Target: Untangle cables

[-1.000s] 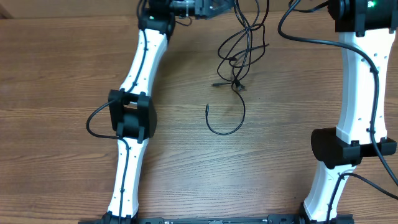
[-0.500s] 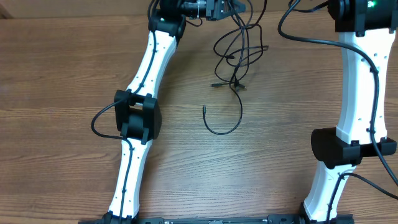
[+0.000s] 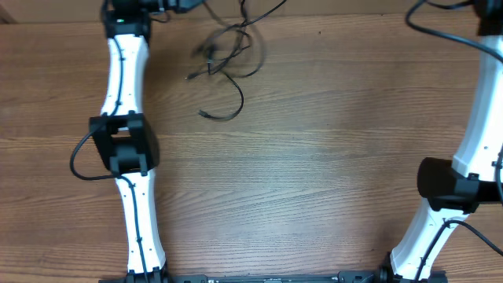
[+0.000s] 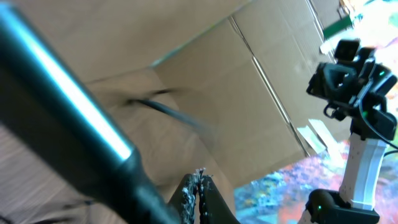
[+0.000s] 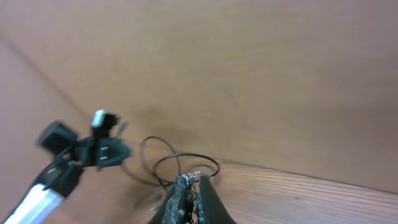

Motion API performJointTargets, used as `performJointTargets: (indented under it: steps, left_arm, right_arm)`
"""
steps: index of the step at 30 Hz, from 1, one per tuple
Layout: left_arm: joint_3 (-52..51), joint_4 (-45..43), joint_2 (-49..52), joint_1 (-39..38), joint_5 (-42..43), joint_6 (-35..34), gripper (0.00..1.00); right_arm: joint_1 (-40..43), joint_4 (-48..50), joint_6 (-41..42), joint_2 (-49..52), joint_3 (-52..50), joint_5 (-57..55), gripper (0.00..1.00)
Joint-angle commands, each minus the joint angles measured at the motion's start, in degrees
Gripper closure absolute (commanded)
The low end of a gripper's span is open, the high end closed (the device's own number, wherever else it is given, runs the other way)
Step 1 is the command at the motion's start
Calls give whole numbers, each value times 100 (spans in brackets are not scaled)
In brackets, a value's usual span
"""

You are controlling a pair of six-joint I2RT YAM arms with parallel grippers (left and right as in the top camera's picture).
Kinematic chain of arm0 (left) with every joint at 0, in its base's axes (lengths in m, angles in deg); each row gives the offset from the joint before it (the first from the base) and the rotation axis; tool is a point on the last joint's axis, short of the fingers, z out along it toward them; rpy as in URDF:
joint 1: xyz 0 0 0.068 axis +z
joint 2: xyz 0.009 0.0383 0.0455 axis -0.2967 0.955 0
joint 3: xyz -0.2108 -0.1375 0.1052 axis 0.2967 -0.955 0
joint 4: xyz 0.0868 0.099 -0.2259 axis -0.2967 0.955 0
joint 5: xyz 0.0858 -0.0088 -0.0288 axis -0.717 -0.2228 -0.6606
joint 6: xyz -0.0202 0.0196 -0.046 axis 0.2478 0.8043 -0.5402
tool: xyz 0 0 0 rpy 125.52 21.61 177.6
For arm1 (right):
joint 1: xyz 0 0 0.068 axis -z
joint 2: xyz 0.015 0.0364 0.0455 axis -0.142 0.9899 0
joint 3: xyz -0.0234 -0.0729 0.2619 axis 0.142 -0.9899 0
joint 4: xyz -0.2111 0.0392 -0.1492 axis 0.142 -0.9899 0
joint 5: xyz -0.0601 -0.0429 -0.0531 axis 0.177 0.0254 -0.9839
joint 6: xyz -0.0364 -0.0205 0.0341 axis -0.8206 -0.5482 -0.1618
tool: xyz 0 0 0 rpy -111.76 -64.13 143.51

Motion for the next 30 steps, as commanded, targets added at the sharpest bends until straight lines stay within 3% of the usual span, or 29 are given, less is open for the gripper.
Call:
performJointTargets:
  steps: [1, 8, 9, 12, 13, 14, 15, 17, 18, 20, 23, 30]
  left_arm:
    - [52, -13, -81, 83, 146, 0, 96]
    - [52, -13, -81, 55, 2, -39, 96]
    - [52, -15, -81, 22, -90, -186, 96]
    - [52, -129, -81, -96, -398, -901, 96]
    - [57, -306, -81, -136, -476, -1198, 96]
    - [57, -673, -81, -179, -538, -1631, 96]
    - [63, -1132, -81, -221, -590, -2037, 96]
    - [85, -3167, -90, -334, -911, -3554, 96]
    - [120, -3770, -90, -361, -1062, -3985, 96]
    - [256, -4760, -90, -363, -1410, -4809, 96]
    - [636, -5320, -92, -352, -1707, -5657, 96]
    - [1976, -5031, -92, -291, -2061, -5622, 96]
  right_arm:
    - [197, 39, 20, -199, 66, -396, 96]
    - [264, -162, 39, -199, 61, -413, 96]
    - [199, -264, 39, -199, 52, -415, 91]
    - [37, -470, 13, -197, -17, -428, 63]
    - [-24, -542, 15, -197, -55, -509, 49]
    - [-74, -575, 15, -188, -107, -623, 42]
    - [-125, -610, 15, -188, -177, -765, 34]
    - [-240, -627, 17, -188, -511, -977, 14]
    - [-258, -625, 20, -186, -634, -973, 1]
    - [-293, -616, 28, -186, -964, -973, 0]
    - [-367, -564, 273, -186, -1582, -968, 0]
    - [-774, -315, 345, -186, -2796, -466, 0]
